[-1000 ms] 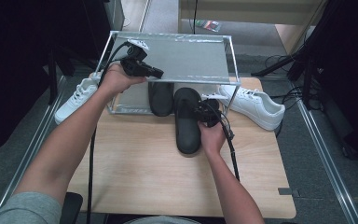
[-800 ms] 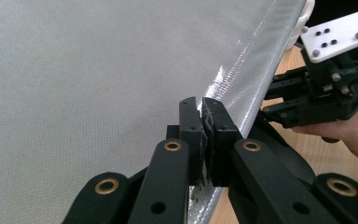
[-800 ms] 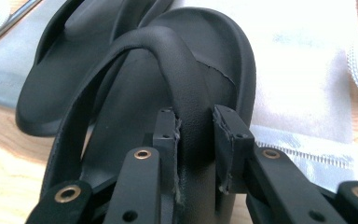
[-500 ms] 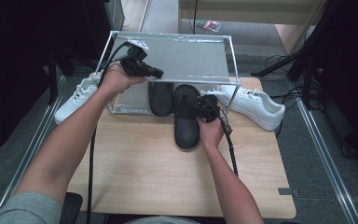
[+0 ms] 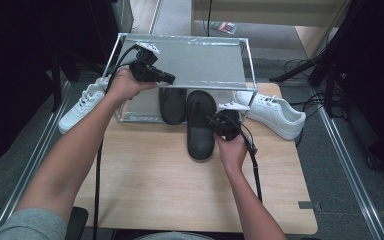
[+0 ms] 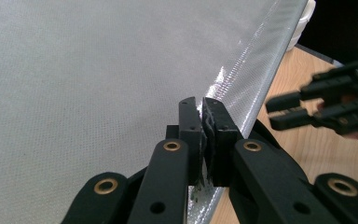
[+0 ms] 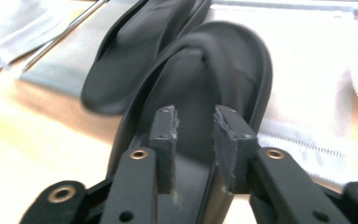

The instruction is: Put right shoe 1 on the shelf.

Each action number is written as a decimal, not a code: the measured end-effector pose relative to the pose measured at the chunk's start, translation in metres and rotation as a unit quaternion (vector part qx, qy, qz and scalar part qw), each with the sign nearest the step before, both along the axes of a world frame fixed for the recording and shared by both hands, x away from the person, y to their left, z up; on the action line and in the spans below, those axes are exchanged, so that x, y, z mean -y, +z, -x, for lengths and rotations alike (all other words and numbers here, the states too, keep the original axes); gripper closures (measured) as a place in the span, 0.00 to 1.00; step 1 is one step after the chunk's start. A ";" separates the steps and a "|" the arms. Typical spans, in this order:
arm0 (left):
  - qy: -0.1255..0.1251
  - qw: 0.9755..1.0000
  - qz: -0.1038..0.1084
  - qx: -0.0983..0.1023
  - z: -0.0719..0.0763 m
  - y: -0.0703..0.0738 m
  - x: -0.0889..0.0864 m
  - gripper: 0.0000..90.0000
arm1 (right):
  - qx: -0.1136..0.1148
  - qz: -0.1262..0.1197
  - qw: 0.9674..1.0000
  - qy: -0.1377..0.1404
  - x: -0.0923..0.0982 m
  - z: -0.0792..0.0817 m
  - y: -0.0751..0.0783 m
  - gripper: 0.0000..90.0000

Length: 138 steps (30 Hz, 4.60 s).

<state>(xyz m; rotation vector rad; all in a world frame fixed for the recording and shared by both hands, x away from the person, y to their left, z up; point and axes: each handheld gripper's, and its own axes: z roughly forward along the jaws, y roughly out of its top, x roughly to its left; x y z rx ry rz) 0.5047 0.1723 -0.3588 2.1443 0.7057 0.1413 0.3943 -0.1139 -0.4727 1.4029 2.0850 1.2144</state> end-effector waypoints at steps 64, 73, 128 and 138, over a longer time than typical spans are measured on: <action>-0.001 1.000 -0.006 0.009 0.001 0.000 0.001 0.96 | -0.047 0.018 0.998 0.049 -0.018 0.029 -0.053 1.00; 0.002 1.000 -0.003 0.006 0.000 -0.001 0.000 0.96 | -0.042 0.021 0.998 0.048 -0.021 0.008 -0.044 1.00; 0.006 0.999 0.033 -0.020 0.087 0.010 -0.004 0.49 | -0.027 -0.043 0.987 0.154 0.039 0.055 0.019 0.65; 0.023 0.999 0.036 -0.032 0.111 -0.024 -0.023 0.46 | 0.010 -0.046 0.985 0.166 0.065 0.071 0.021 0.52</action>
